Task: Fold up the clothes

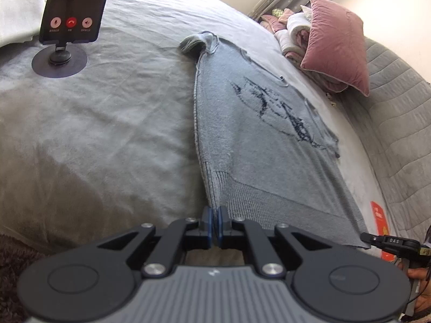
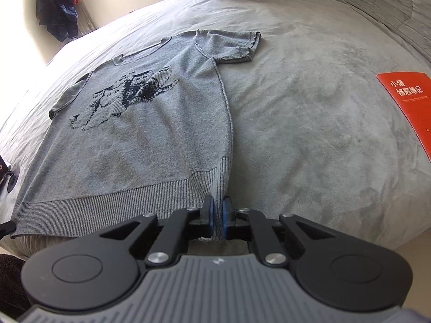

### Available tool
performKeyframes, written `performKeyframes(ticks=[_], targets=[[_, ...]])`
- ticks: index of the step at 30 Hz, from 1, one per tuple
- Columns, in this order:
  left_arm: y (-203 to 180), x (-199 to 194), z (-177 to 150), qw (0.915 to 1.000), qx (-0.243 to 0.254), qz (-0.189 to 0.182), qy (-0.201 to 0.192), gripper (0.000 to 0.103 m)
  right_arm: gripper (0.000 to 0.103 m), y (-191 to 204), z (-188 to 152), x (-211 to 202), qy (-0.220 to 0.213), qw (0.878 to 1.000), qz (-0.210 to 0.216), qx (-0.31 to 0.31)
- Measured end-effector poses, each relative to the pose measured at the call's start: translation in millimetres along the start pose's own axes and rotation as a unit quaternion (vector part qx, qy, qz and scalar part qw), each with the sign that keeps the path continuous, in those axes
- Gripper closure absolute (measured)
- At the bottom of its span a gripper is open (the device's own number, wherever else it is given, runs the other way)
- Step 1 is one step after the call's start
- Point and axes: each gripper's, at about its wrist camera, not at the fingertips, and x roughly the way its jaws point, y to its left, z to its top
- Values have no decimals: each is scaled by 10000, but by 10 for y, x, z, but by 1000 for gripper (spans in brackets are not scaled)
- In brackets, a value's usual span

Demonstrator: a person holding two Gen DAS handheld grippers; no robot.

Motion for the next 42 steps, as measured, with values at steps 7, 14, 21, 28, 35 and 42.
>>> performKeyframes(ticks=[7,14,21,28,35,42], targets=[[7,117,75,9998,91,164,84,96,95,-23,-73,211,272,9996,-101,18],[-175,67,339,9989,407,132,-202,67,63,-99,90,95,58,9998,146,93],[-500,212,574,9957,844,-13,-369,60,57,-266,566,309,-249,9980,375,450],[-1166,919,692,9863,1576,-441,-196,53,57,-487,1033,701,-399,9945,475,839],[-1345,1592,649,9782,1967,-618,-256,53,57,-596,1503,1104,-650,9891,578,1189],[-1231,1674,445,9671,2229,-1001,-706,41,60,-676,1756,1460,-866,9840,522,1469]])
